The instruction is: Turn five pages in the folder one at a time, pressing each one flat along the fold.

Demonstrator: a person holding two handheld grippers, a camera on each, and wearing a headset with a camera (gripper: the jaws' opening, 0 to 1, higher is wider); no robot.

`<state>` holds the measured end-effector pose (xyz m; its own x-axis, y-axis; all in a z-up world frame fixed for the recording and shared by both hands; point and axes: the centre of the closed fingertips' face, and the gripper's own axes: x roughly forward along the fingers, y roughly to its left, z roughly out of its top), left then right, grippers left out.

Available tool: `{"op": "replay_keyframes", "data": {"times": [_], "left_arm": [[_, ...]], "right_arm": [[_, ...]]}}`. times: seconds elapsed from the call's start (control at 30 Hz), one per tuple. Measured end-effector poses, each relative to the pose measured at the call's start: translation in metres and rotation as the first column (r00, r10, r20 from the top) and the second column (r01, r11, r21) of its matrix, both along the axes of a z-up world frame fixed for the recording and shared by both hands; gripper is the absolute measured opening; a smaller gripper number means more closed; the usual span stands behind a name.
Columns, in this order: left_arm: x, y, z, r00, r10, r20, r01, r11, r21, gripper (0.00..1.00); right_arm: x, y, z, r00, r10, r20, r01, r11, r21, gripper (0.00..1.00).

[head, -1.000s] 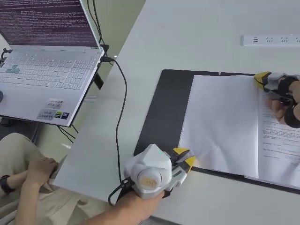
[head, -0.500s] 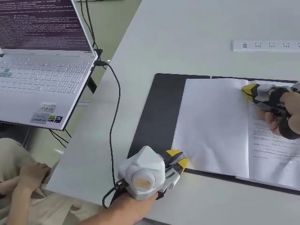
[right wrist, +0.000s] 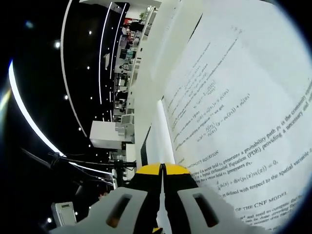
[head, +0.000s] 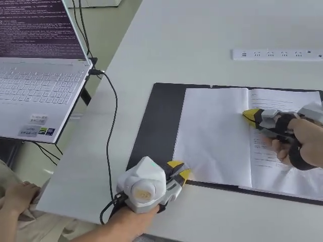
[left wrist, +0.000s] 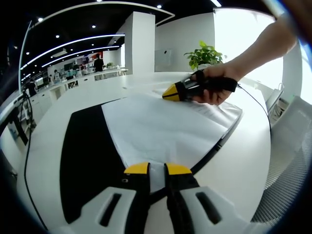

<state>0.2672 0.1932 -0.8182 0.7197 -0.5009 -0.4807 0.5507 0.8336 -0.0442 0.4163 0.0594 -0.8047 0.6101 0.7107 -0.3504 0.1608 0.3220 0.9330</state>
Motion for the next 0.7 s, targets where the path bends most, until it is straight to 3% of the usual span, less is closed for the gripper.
{"op": "replay_keyframes", "data": {"times": [0.13,0.2,0.7], "left_arm": [[0.0,0.0,0.0,1.0,-0.004,0.002,0.004,1.0,0.004,0.1],[0.0,0.0,0.0,1.0,-0.005,0.002,0.005,1.0,0.006,0.1],[-0.002,0.0,0.002,1.0,-0.005,0.005,0.005,1.0,0.005,0.1]], "right_arm": [[-0.02,0.0,0.003,1.0,0.006,-0.002,-0.006,1.0,0.021,0.0],[-0.033,0.003,0.003,0.999,0.043,-0.007,-0.043,0.999,0.028,0.0],[-0.106,0.011,-0.003,0.985,0.168,-0.028,-0.167,0.986,0.027,0.0]]}}
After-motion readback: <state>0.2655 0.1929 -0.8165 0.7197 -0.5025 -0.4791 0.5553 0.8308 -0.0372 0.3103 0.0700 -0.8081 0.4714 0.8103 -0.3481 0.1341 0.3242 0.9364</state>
